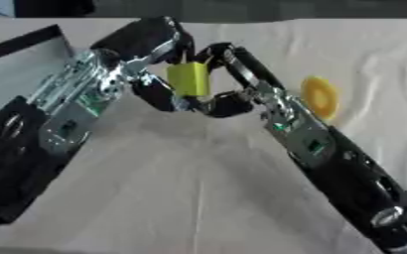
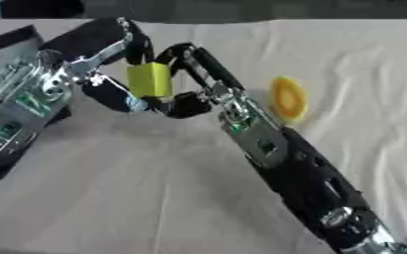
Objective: Pick up the objects with one hand, pass them to the other hand, and then place them into the box on the other side of the table.
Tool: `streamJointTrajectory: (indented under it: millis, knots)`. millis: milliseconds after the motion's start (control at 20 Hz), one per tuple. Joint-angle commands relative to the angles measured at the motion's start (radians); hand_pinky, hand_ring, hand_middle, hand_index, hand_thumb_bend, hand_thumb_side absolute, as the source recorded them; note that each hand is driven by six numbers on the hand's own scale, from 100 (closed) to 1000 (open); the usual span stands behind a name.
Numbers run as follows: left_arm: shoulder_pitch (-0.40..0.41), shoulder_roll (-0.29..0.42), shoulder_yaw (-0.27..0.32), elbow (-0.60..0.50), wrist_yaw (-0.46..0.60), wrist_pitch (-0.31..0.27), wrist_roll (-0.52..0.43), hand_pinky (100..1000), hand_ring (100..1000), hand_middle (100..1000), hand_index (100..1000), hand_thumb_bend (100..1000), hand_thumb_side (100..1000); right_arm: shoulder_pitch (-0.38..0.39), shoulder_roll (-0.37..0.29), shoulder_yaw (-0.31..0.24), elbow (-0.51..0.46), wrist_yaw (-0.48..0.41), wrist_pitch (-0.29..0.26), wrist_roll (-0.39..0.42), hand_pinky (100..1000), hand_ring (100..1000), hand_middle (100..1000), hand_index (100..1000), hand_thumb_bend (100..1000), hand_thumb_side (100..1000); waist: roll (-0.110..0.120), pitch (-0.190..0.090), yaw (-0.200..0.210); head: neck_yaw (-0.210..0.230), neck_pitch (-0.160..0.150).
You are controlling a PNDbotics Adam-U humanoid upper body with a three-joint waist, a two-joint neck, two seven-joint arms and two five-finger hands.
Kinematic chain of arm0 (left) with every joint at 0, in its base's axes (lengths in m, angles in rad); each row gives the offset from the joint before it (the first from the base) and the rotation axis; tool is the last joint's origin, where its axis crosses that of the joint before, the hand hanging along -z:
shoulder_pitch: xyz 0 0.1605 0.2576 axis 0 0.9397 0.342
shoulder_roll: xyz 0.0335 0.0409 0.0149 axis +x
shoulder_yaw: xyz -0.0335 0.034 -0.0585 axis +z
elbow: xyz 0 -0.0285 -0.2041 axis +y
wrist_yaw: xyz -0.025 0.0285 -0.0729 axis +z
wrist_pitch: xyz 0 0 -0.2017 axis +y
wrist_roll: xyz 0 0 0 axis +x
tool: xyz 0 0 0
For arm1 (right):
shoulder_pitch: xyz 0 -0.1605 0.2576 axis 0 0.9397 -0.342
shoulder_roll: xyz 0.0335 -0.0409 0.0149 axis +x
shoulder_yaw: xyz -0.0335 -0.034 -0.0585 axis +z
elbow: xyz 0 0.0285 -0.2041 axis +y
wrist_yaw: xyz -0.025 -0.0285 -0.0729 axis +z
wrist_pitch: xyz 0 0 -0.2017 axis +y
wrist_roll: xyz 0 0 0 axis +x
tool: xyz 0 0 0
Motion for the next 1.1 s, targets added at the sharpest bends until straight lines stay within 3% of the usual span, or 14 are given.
streamJointTrajectory:
  millis: [50,1100]
  knots:
    - [-0.019,0.012,0.011,-0.014,-0.018,-0.001,-0.005,703,518,401,432,343,100,-0.019,-0.002,0.001,-0.024,0.016,-0.008,0.013,809,667,703,743,535,222,0.014,-0.021,-0.001,-0.002,0.006]
    - [-0.016,0.012,0.029,-0.044,-0.07,-0.007,-0.029,698,505,381,410,358,100,-0.013,-0.017,-0.007,-0.04,0.153,-0.091,0.119,848,765,806,846,604,249,0.011,-0.022,-0.005,0.006,0.006]
